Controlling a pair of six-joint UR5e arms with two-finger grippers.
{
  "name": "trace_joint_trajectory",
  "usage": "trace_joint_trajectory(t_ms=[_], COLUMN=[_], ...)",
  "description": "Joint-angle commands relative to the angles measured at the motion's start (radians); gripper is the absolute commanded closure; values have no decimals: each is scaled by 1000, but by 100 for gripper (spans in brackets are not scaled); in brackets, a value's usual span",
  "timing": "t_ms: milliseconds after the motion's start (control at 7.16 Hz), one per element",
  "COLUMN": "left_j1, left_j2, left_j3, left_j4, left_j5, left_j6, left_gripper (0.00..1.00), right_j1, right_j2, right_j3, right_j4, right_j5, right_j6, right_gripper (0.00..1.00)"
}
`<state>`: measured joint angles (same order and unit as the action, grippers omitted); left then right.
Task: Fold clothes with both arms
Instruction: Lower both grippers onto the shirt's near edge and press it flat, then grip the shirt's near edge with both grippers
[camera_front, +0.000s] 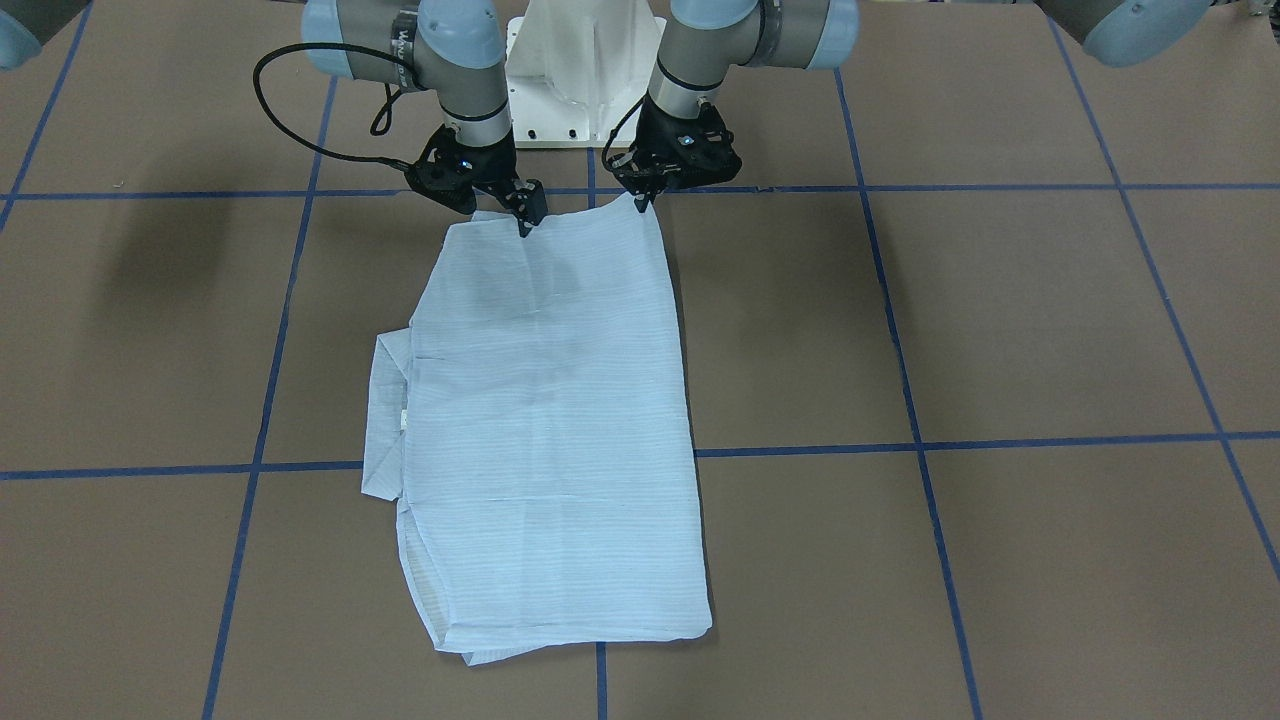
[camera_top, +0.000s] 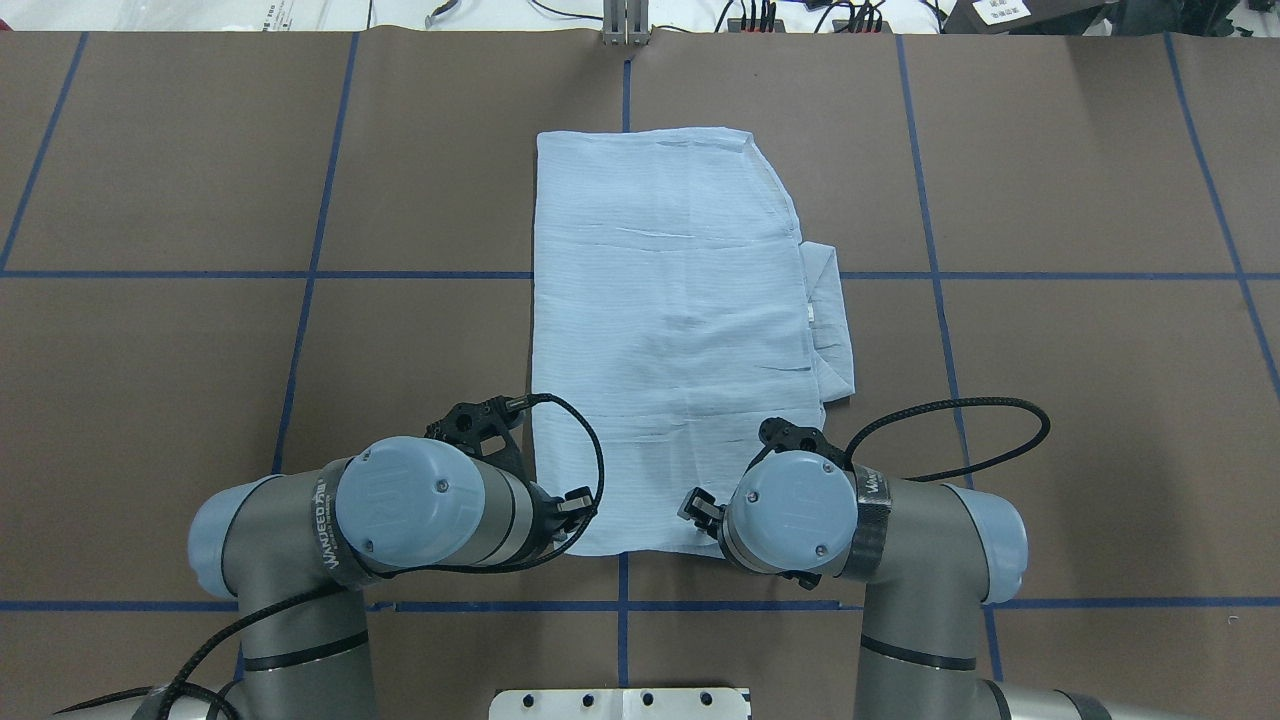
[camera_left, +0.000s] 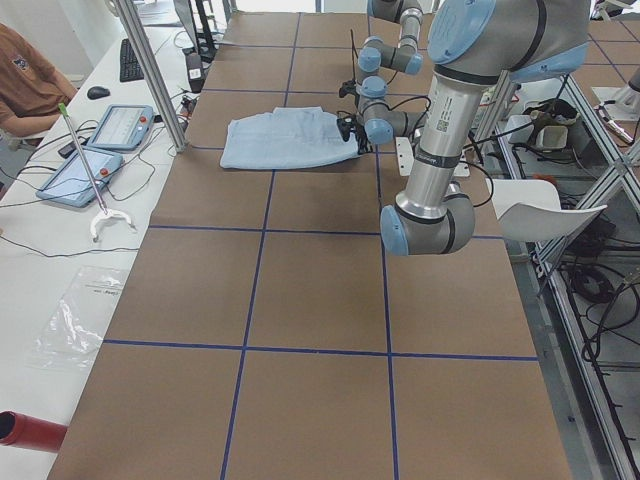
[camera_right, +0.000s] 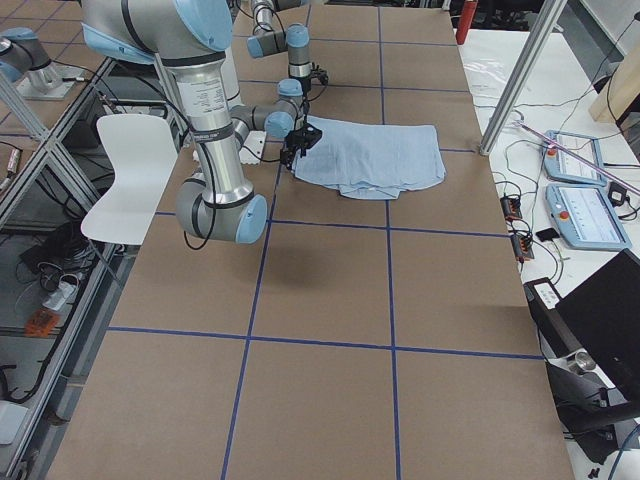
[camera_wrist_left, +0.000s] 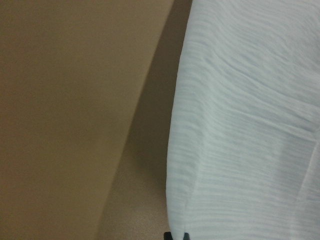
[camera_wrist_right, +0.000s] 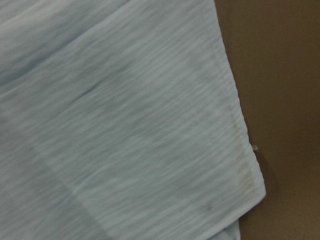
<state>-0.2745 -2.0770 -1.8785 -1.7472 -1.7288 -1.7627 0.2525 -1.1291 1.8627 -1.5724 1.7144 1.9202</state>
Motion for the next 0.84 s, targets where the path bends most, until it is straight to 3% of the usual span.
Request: trace_joint_trajectory(t_ms=[0,419,559,698], left_j1=[1,0,0,0], left_j2=[0,0,0,0], left_j3=[1,1,1,1], left_j4=[0,0,0,0], left_j5=[2,3,3,3], left_j6=[0,0,0,0], left_gripper=[100,100,100,100], right_j1=[-4,-9,-9,-9], right_j2=[-1,-9,-8,-5], right_j3=[-11,-13,-11,-11], right_j4=[0,0,0,0], right_j5=[-1,-1,-1,-1], right_j6=[0,0,2,2], right_gripper=[0,1,12,44])
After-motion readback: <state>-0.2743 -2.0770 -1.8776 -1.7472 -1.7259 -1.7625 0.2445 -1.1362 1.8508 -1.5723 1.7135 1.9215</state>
